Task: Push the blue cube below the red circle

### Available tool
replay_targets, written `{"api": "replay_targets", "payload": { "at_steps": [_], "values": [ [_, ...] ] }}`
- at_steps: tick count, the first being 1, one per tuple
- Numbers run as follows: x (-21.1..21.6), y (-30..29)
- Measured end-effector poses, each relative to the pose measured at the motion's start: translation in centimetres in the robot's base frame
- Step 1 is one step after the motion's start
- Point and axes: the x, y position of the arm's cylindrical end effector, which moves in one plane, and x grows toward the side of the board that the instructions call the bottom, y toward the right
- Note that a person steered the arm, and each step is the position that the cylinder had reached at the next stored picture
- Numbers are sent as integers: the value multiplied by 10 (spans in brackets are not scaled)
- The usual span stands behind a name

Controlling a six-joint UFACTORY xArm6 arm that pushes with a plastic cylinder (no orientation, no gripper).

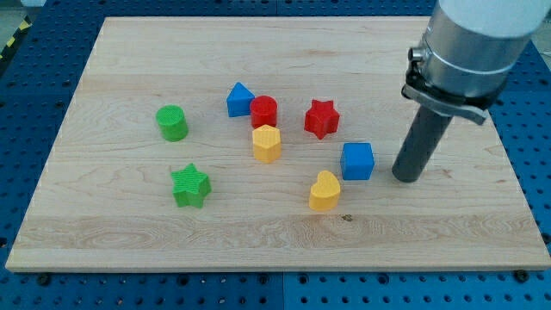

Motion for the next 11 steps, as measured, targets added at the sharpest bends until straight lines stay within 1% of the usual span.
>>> {"api": "replay_targets", "payload": {
  "at_steps": [1,2,3,5,6,8,11],
  "values": [
    [-7,-2],
    [-3,-23],
    [-3,-56],
    [-4,-85],
    [-18,-98],
    [-19,-117],
    [-13,-175]
  ]
}}
